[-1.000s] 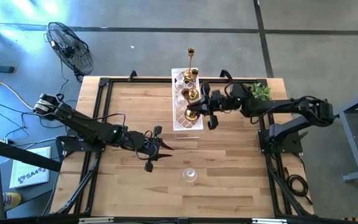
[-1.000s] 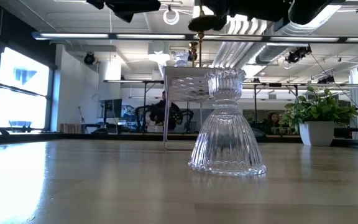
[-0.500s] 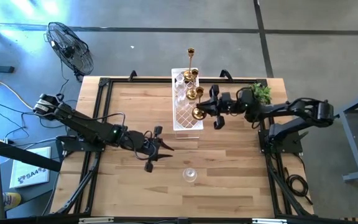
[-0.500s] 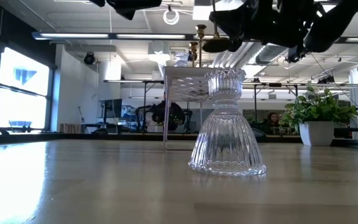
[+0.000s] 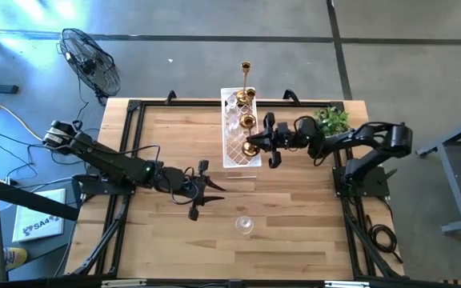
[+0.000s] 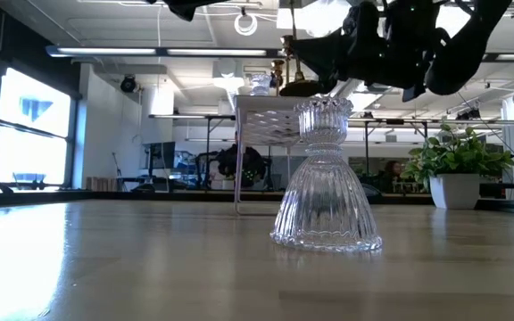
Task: Pick & Place candle stick holders
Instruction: Put the gold candle holder on the shelf aligned with the other gold candle holders
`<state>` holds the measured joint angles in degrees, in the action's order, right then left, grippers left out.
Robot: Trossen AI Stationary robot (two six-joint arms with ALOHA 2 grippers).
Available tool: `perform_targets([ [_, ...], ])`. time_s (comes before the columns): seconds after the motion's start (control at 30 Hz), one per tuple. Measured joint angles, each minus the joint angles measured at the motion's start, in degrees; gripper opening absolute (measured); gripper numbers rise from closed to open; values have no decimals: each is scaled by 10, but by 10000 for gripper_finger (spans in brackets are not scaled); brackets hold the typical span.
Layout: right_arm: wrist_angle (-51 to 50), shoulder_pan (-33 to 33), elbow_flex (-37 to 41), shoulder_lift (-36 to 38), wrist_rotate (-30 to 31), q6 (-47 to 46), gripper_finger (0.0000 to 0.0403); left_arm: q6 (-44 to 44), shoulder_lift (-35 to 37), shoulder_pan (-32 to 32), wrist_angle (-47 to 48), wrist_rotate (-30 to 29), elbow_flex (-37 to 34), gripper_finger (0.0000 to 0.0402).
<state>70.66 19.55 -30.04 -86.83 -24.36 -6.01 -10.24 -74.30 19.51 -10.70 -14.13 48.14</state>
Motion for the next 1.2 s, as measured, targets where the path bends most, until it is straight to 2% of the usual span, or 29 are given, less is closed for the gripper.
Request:
perform_targets([
  [0.13,39,0,0,-21,4,8,8,0,0,0,2,0,0,102],
  [0.4,42,9,0,-47,13,14,8,2,0,0,11,3,0,102],
  [1.2,6,38,0,-47,18,22,8,2,0,0,12,5,0,102],
])
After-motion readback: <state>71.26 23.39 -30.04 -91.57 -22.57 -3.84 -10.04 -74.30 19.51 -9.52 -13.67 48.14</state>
